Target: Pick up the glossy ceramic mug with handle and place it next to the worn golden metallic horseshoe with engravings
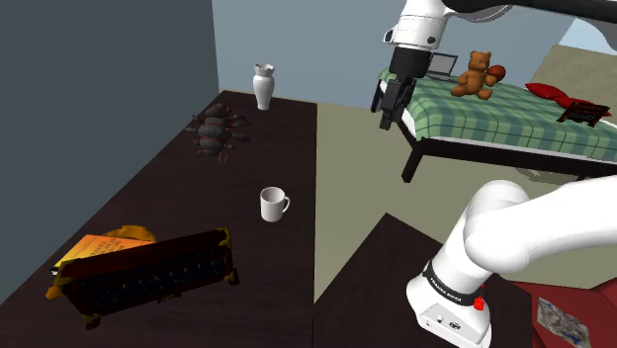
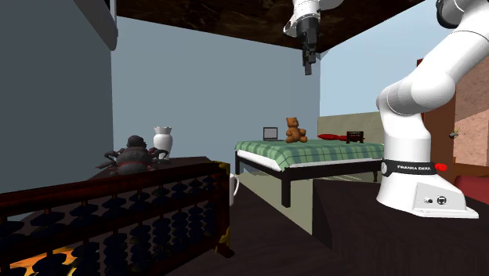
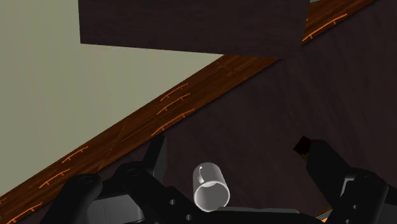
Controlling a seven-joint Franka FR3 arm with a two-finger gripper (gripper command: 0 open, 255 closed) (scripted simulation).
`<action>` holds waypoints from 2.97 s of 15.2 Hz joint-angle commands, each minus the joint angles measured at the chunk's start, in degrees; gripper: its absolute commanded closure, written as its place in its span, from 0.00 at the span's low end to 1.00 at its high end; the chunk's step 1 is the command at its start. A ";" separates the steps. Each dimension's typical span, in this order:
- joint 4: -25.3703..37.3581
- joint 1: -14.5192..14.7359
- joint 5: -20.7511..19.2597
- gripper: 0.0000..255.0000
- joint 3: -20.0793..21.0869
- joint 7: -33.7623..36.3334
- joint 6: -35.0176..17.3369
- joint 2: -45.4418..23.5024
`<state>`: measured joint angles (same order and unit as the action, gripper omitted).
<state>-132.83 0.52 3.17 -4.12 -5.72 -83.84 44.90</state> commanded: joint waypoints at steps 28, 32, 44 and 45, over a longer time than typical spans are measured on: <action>5.06 2.58 1.77 0.00 1.39 -2.76 -44.28 -50.00; 10.63 2.70 2.01 0.00 1.64 -3.02 -47.56 -58.97; 18.88 2.76 2.44 0.00 2.20 -3.34 -53.79 -73.57; 18.80 2.75 2.53 0.00 2.27 -3.40 -54.73 -74.43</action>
<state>-113.87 3.23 5.63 -1.92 -9.13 -137.74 -28.89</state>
